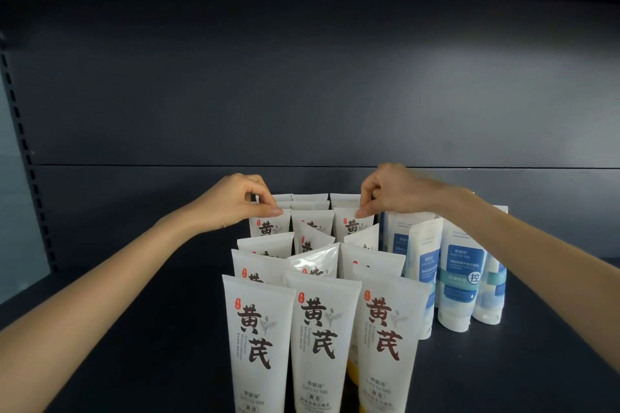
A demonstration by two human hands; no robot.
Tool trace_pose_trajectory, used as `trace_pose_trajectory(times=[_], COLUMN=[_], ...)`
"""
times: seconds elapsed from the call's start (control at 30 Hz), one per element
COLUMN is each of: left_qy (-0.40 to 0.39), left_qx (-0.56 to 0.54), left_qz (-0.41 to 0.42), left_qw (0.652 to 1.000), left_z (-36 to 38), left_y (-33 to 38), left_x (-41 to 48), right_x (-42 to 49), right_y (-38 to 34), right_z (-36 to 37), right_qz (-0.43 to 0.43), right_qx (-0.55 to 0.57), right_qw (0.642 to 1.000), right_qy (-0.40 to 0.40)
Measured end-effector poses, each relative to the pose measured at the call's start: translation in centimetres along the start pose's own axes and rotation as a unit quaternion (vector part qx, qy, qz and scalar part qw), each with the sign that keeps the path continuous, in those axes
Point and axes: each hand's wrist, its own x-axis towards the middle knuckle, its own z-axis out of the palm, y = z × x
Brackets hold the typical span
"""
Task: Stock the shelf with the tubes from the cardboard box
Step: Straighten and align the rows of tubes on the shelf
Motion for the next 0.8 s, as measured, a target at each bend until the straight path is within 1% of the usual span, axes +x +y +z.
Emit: trace_pose_trajectory(times=[0.2, 0.37, 0.5, 0.63, 0.7, 0.73, 0.8], left_qy=[0.000, -0.013, -0.018, 0.007, 0.019, 0.012, -0.040], left_qx=[0.011, 0.053, 0.077, 0.081, 0.069, 0.059, 0.034], left_qz=[0.007, 0.007, 0.010, 0.008, 0.010, 0.012, 0.011], left_qw=[1.000, 0.998, 0.997, 0.997, 0.997, 0.998, 0.999], left_z=[0.0, -0.4, -0.6, -1.3, -2.0, -2.4, -3.1], left_y=[0.5, 0.5, 0.6, 1.1, 1.8, 2.3, 3.7], left_x=[-0.2, -0.4, -0.5, -1.0, -1.4, -1.7, -2.3], right_x=[-0.2, 0.0, 0.2, -0.1, -0.7, -1.0, -1.5], right_y=[-0.2, -0.3, -1.1, -2.0, -2.7, -3.2, -4.3], right_z=[-0.5, -0.7, -0.7, -1.1, -1.4, -1.5, -1.4], right_qz=[0.014, 0.005, -0.021, -0.038, -0.048, -0.054, -0.066], right_qx=[-0.001, -0.016, -0.023, -0.012, 0.011, 0.025, 0.045], right_qw=[0.999, 1.000, 0.999, 0.999, 0.999, 0.998, 0.994], right_qy=[-0.040, -0.019, -0.008, -0.004, -0.018, -0.035, -0.078])
